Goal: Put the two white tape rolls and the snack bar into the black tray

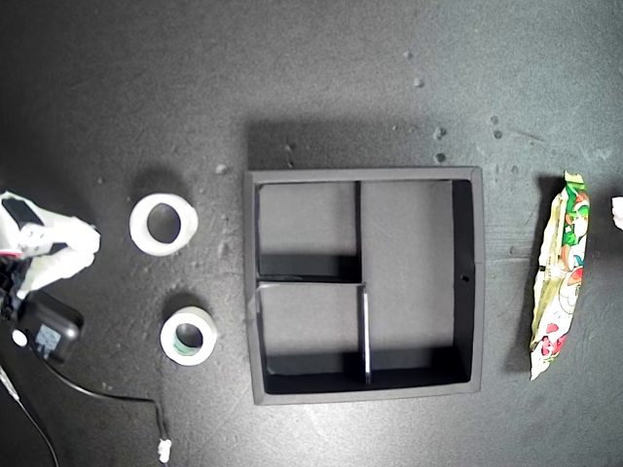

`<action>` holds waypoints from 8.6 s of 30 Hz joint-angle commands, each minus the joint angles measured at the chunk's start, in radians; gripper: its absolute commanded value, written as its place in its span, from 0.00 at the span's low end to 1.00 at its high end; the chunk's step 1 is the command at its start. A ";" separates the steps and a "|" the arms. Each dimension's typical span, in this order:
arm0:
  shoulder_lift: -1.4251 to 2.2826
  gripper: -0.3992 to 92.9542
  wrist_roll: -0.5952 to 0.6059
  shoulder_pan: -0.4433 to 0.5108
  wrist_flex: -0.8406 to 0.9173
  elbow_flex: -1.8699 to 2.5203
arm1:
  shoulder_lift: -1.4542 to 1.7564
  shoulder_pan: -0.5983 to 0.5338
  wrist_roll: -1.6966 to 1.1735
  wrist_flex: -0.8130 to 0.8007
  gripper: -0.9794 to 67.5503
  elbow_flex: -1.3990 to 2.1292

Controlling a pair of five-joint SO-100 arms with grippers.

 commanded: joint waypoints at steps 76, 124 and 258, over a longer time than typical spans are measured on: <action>0.049 0.00 0.785 -0.043 -1.069 0.057 | -0.002 0.051 0.117 0.015 0.01 0.011; -1.296 0.14 0.206 0.018 -0.287 -0.965 | -0.014 -0.147 -0.443 -0.489 0.34 -0.149; -1.420 0.15 0.103 0.210 -0.275 -1.331 | -2.145 -0.132 -1.080 -0.250 0.01 -2.123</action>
